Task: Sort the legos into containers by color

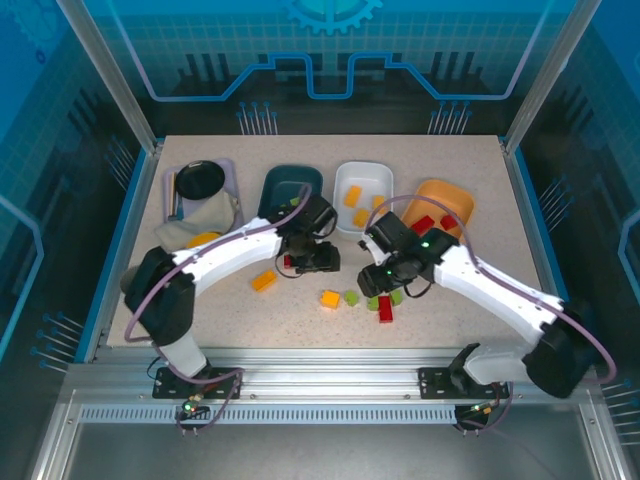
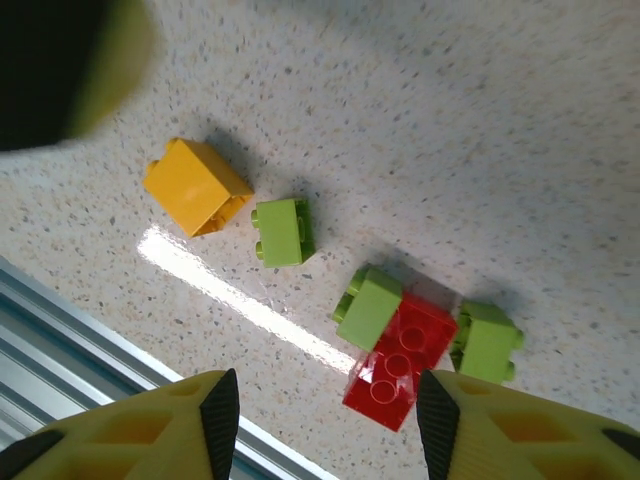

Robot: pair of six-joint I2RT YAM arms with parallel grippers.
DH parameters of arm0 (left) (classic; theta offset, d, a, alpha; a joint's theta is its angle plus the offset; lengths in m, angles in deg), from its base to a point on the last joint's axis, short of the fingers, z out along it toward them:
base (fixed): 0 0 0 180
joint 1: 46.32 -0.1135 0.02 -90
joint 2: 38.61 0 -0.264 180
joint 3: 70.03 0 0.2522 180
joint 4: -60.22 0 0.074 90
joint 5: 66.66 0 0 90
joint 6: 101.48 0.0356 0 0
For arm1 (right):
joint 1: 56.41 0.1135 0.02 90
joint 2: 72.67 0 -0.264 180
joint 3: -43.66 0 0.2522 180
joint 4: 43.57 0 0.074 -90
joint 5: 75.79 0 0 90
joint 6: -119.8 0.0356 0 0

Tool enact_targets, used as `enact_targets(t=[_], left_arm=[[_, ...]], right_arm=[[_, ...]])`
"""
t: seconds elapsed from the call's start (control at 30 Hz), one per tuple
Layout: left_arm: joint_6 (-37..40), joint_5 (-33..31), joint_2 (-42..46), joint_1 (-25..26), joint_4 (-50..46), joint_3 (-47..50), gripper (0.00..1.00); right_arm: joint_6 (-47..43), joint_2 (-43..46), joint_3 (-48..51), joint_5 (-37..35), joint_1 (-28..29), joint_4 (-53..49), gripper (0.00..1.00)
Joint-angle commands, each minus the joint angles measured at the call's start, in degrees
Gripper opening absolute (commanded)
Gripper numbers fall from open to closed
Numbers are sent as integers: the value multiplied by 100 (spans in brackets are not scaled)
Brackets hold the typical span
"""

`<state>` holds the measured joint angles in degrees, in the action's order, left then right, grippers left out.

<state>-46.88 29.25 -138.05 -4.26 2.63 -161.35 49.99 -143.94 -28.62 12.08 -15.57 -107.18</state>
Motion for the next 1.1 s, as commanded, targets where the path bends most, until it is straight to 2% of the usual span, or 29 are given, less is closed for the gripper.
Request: enact_targets(t=[0.0, 0.2, 0.33, 0.43, 0.57, 0.83, 1.07], left_arm=[[968, 186, -562, 375, -354, -604, 50], [2217, -248, -1405, 963, -1023, -1445, 57], [2387, -685, -1680, 1183, -1208, -1587, 68], [2480, -669, -1797, 1305, -1163, -1585, 69], [2440, -957, -1962, 1375, -1190, -1589, 68], [2413, -1238, -2115, 1376, -1066, -1631, 68], [2362, -1044, -2228, 1375, -938, -1495, 49]], right_arm=[[300, 967, 166, -396, -103, 98, 53], [765, 2264, -74, -648, -746, -509, 63], [968, 2665, -304, -349, -1315, -757, 69], [1096, 2801, -310, -5, -1727, -782, 71], [1137, 2785, -250, 352, -2099, -717, 71], [1115, 2660, -158, 619, -2221, -589, 71], [1172, 2590, -50, 697, -2238, -519, 70]])
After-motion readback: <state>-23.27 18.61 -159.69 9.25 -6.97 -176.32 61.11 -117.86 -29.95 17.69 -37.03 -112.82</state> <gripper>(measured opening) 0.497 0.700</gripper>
